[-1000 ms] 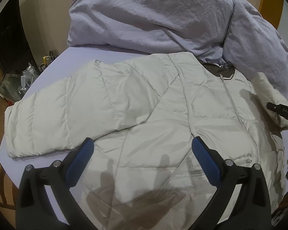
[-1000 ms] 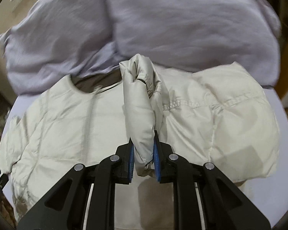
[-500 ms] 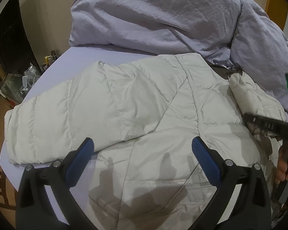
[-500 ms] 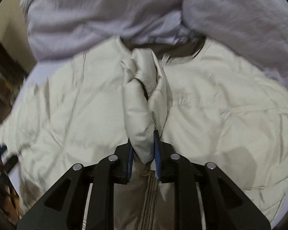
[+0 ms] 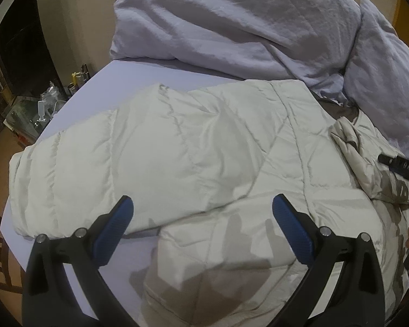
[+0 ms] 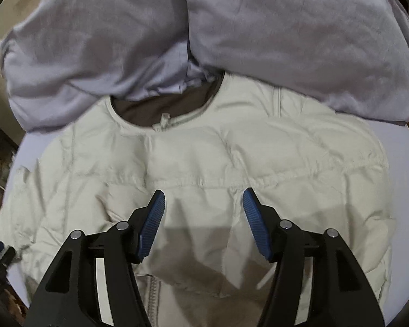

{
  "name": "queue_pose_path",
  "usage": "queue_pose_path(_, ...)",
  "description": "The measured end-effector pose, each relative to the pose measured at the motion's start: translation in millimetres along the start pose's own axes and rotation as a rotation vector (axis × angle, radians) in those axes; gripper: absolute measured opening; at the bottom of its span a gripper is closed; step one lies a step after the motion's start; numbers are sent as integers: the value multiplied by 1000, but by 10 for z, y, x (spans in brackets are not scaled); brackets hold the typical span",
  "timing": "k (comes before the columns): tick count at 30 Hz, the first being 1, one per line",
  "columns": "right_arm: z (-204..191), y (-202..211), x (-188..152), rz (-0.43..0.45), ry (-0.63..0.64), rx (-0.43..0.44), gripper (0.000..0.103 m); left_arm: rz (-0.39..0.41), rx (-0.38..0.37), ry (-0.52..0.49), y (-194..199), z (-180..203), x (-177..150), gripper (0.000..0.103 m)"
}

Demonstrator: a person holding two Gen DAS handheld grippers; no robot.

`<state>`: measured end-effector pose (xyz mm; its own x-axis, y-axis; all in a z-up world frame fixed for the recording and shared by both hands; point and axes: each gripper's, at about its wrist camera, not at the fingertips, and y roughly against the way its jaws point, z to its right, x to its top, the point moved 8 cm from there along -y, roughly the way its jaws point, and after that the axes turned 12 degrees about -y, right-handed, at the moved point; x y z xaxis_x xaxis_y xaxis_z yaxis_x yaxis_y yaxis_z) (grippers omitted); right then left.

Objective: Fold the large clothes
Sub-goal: 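Grasp the other sleeve cuff with the left gripper and lift it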

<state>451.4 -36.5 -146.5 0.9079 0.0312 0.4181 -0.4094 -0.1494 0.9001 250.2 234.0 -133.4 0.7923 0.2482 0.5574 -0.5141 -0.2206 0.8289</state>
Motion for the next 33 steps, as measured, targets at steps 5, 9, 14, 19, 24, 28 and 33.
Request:
queue_pose_path(5, -72, -190, -201, -11, 95, -90, 86, -9, 19, 7, -25, -64, -5, 101)
queue_pose_path(9, -90, -257, -254, 7, 97, -126, 90, -19, 33, 17, -41, -115, -28, 101)
queue_pose_path(14, -102, -261, -281, 54, 109, -136, 91, -26, 50, 48, -46, -257, -63, 101)
queue_pose_path(19, -92, -250, -277, 61, 107, -124, 91, -27, 64, 82, -55, -419, -72, 101)
queue_pose_path(24, -86, -262, -276, 56, 105, -119, 91, -25, 80, 94, -58, -570, -74, 101)
queue_pose_path(28, -93, -258, -275, 57, 102, -117, 91, -27, 124, 130, -29, -880, -107, 101)
queue_pose_path(33, -91, -257, -277, 57, 103, -116, 91, -41, 215, 205, 23, -1475, -220, 101)
